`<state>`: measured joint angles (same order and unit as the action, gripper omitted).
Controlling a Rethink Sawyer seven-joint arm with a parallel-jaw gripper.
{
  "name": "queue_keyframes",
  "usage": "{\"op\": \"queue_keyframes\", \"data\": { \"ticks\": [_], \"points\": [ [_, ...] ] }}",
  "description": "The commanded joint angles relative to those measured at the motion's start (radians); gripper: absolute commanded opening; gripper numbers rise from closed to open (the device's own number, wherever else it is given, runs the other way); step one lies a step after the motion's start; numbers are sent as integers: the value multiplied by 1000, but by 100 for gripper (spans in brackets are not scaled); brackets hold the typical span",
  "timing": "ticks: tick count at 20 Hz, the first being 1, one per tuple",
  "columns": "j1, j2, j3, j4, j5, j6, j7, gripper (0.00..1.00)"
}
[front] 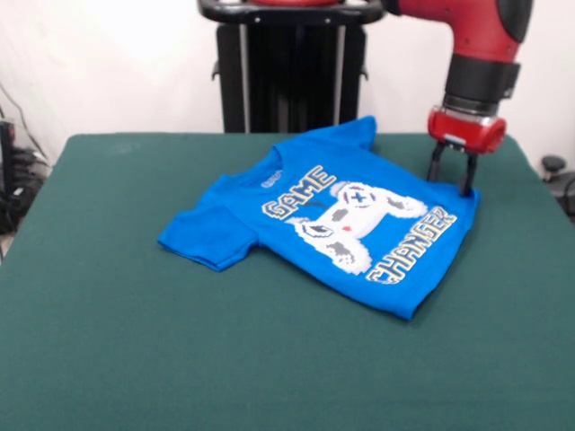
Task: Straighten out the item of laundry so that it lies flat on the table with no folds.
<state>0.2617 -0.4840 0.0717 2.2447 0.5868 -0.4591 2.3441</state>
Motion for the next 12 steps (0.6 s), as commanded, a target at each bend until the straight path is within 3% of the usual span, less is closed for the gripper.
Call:
{"op": "queue_keyframes", "data": {
  "ticks": [1,12],
  "points": [
    [22,7,102,-121,76,68,233,100],
    [33,67,124,-176,84,69,230,100]
  ]
}}
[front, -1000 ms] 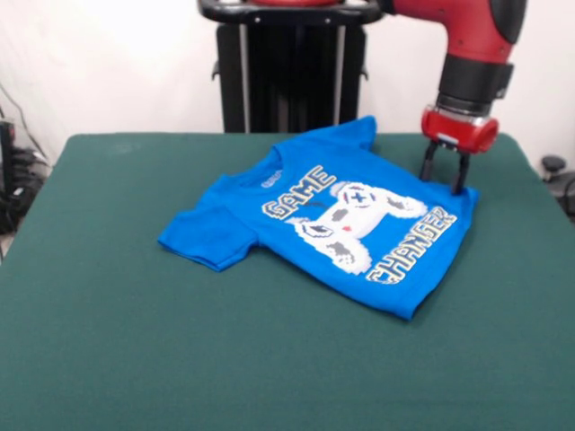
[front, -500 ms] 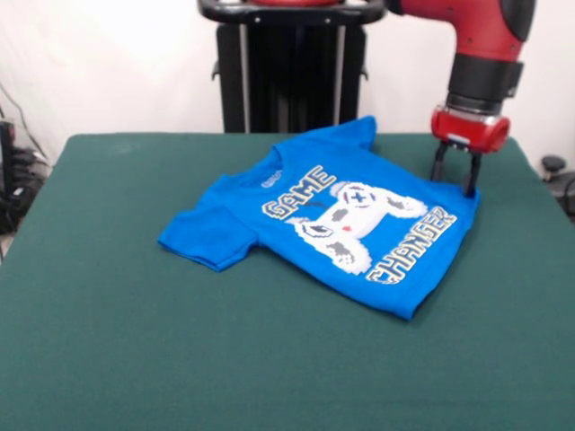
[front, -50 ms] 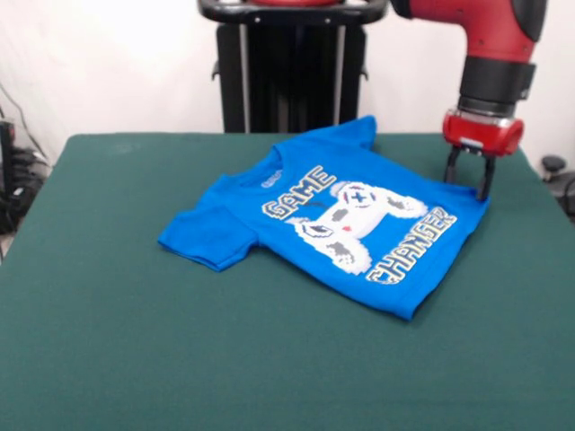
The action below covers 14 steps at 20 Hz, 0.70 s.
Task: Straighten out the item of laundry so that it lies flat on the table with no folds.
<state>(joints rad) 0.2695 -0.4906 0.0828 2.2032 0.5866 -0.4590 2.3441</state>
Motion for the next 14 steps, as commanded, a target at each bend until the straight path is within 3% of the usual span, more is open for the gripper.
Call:
{"op": "queue_keyframes", "data": {
  "ticks": [1,9,14],
  "points": [
    [26,76,113,-136,84,69,231,100],
    [35,95,119,-159,102,79,240,100],
    [35,61,105,-142,108,117,215,100]
  ]
}}
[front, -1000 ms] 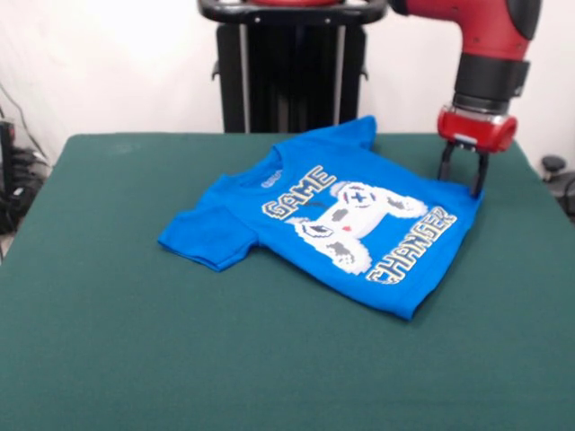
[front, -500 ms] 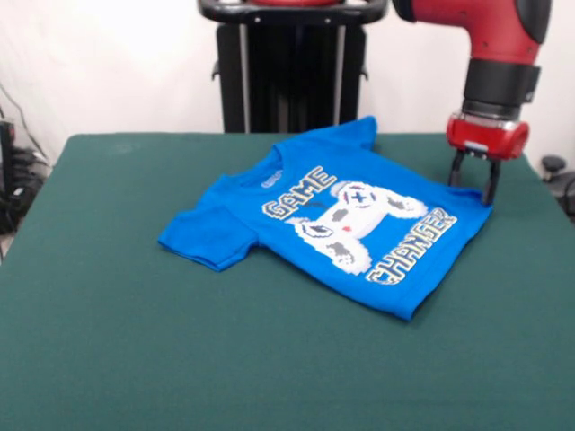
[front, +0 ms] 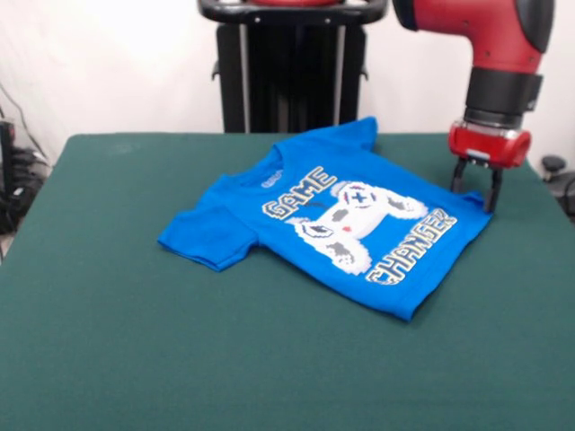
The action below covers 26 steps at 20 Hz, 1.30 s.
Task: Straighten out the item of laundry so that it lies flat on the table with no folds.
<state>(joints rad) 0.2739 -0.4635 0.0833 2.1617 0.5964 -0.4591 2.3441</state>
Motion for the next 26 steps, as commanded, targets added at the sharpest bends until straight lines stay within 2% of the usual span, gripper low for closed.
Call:
{"op": "queue_keyframes", "data": {
  "ticks": [1,9,17,26],
  "points": [
    [33,29,104,-97,101,122,215,100],
    [23,5,93,-63,94,137,216,100],
    [91,-71,9,28,215,236,206,100],
    [132,-66,-26,59,271,259,235,100]
  ]
}}
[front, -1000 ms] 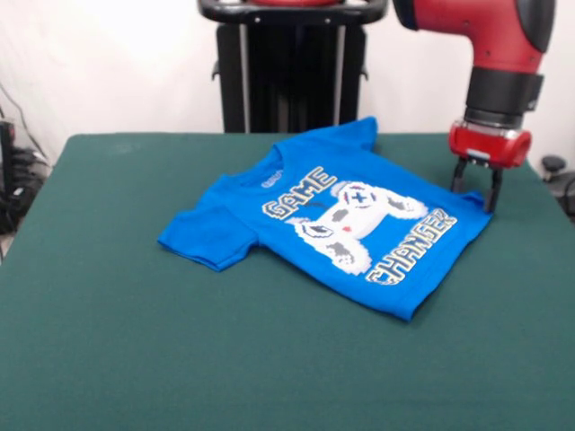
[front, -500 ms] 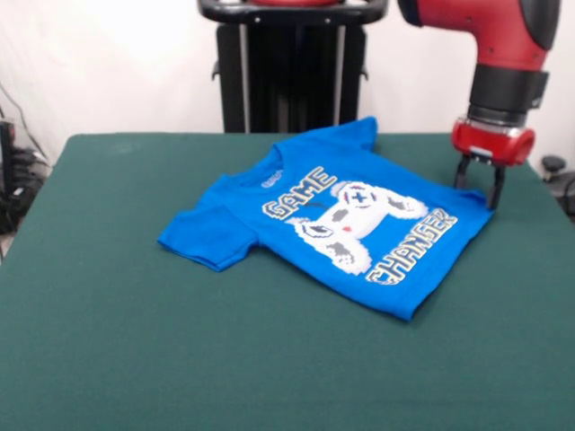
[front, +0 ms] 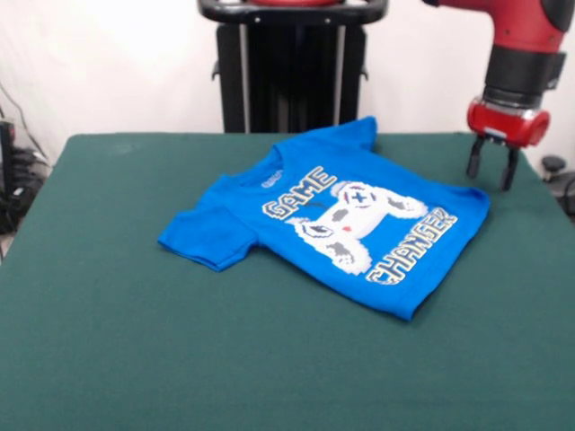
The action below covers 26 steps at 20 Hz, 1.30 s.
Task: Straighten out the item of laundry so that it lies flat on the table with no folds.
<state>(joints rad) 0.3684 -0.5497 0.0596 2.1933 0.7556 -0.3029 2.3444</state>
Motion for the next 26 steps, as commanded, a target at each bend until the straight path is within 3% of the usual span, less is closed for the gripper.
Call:
{"op": "queue_keyframes", "data": {
  "ticks": [1,5,10,12,18,26],
  "points": [
    [36,26,-4,25,113,102,234,100],
    [29,51,-27,9,125,75,225,100],
    [-82,67,-35,-33,2,-18,201,100],
    [-92,59,-44,-43,-5,-21,190,100],
    [-11,-4,-127,-40,90,92,119,100],
    [-18,-58,-201,-38,48,201,91,100]
  ]
}}
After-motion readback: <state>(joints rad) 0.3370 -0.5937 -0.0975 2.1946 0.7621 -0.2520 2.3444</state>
